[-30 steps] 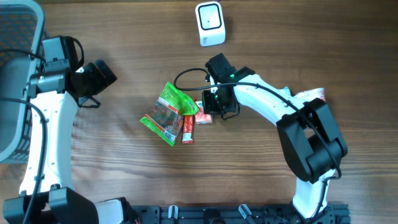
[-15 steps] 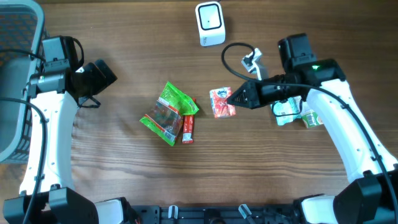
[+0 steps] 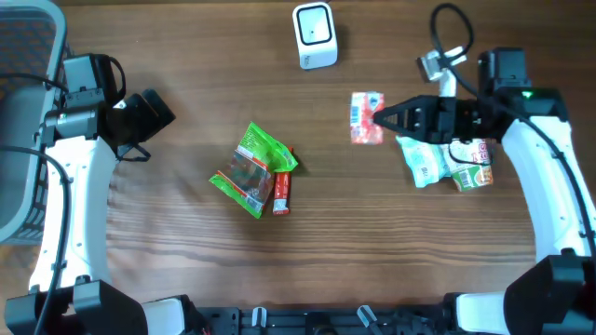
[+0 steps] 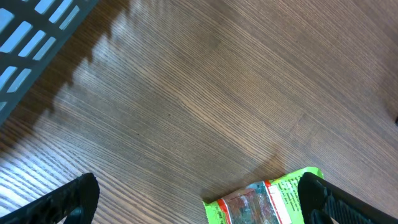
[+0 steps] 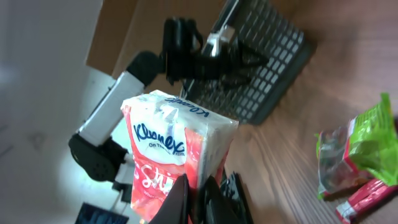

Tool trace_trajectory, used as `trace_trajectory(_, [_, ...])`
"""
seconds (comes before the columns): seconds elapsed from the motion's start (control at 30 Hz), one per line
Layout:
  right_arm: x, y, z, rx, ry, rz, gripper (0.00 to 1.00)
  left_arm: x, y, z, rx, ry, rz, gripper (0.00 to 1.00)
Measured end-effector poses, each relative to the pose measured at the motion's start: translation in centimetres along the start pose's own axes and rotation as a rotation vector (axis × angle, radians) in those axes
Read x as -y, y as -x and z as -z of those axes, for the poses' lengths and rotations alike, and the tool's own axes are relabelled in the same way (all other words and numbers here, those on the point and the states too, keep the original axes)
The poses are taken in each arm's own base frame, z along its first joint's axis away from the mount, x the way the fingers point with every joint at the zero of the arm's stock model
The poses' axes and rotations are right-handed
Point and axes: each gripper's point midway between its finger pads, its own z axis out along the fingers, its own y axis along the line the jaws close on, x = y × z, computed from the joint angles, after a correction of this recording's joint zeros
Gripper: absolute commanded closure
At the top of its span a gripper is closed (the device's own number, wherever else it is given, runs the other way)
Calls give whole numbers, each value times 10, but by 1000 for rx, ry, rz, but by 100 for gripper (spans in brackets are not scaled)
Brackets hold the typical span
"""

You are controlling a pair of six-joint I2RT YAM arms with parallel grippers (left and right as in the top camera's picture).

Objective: Scan the item barcode
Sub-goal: 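Grasp the red Kleenex tissue pack with the right gripper and lift it, then hold the Kleenex pack up in front of the white scanner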

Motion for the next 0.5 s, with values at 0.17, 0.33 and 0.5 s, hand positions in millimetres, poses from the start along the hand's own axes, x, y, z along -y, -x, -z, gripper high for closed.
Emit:
trace_trajectory(0.17, [3,5,10,31,-17,-20,96,0,0,0,0,0,0,0])
trace_trajectory(0.33, [2,3,10,31,-16,-61,96,0,0,0,0,0,0,0])
trace_trajectory(0.5, [2,3,10,31,-16,-61,96,0,0,0,0,0,0,0])
